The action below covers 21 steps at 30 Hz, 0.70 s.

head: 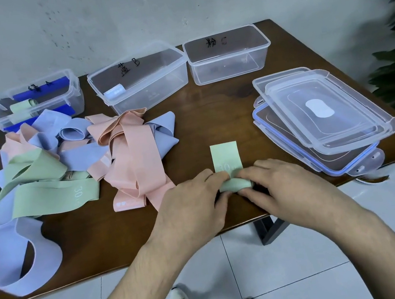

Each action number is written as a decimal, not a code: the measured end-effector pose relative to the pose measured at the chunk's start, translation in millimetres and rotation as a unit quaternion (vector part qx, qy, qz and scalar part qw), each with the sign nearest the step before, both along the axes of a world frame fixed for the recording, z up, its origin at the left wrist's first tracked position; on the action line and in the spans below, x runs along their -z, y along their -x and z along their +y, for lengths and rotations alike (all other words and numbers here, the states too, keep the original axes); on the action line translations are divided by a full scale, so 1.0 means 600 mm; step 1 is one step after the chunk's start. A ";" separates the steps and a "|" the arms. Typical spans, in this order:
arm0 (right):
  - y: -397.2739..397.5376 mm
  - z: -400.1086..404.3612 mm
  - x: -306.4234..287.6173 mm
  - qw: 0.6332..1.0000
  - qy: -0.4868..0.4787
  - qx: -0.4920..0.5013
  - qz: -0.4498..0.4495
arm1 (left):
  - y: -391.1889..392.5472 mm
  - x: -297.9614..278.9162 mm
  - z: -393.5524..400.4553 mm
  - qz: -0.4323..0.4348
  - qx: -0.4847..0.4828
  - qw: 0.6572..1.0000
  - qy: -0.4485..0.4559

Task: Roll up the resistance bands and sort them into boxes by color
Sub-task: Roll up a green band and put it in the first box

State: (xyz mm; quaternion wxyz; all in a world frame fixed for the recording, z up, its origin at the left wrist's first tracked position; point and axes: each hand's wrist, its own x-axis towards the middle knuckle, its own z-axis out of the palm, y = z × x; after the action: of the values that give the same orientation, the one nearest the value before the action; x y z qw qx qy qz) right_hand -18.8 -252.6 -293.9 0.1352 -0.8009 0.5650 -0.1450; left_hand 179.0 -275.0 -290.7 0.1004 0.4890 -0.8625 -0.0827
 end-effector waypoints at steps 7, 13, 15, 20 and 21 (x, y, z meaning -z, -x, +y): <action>-0.006 0.009 0.001 0.998 0.039 0.040 -0.028 | 0.004 -0.004 -0.012 -0.010 -0.010 1.000 -0.020; -0.006 0.000 0.007 0.997 0.025 0.052 -0.057 | 0.000 0.007 -0.008 0.054 -0.021 0.998 -0.019; -0.003 -0.005 0.005 0.997 0.008 0.051 -0.051 | -0.001 0.010 -0.003 0.067 -0.018 0.998 -0.001; -0.003 -0.012 0.004 0.998 -0.006 0.055 -0.042 | -0.002 0.014 -0.009 0.094 -0.018 0.995 -0.003; -0.004 -0.011 0.004 0.997 0.008 0.058 -0.042 | -0.001 0.013 -0.012 0.096 -0.018 0.995 -0.007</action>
State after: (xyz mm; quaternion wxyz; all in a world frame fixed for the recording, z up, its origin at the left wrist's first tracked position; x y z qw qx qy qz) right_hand -16.7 -259.5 -296.5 0.1435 -0.7612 0.6030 -0.1909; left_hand 179.8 -282.3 -298.6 0.1812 0.4952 -0.8391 -0.1336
